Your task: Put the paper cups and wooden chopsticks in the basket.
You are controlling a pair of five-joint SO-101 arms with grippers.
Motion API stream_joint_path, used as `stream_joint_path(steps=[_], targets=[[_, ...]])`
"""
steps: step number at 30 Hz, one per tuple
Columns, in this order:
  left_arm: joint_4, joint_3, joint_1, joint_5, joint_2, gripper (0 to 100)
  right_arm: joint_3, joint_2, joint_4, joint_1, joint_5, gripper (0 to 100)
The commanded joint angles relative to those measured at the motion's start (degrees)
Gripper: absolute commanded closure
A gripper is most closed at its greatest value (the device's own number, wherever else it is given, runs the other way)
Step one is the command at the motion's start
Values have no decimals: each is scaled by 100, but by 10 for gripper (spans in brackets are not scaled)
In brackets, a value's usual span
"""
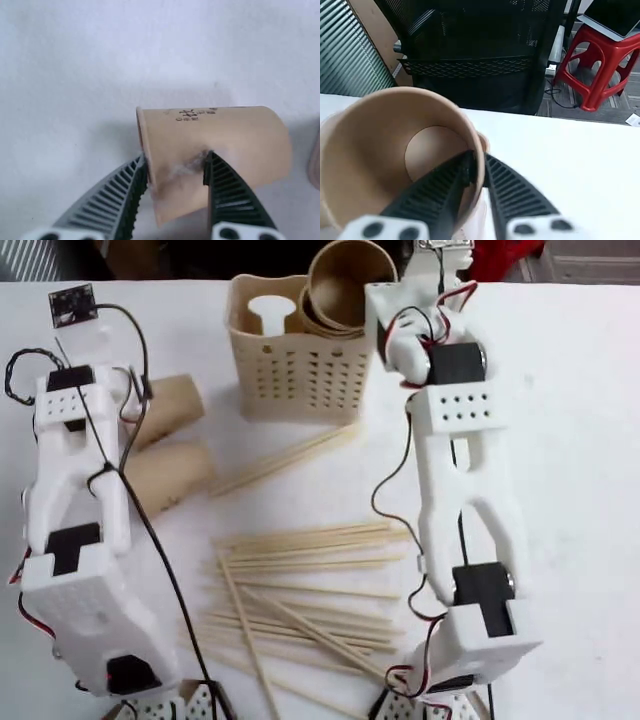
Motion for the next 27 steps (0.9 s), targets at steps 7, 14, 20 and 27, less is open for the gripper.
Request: stream_joint_path(steps=[7, 14, 20, 27], targets=[[0, 53, 242, -88, 347, 806, -255, -488, 277, 48, -70, 590], [0, 53, 242, -88, 347, 805, -220, -1754, 1305, -136, -62, 604], [9, 62, 233, -88, 347, 805, -176, -1938, 1305, -84, -62, 604], [18, 62, 233, -88, 347, 805, -114, -919, 119, -40, -62, 604]])
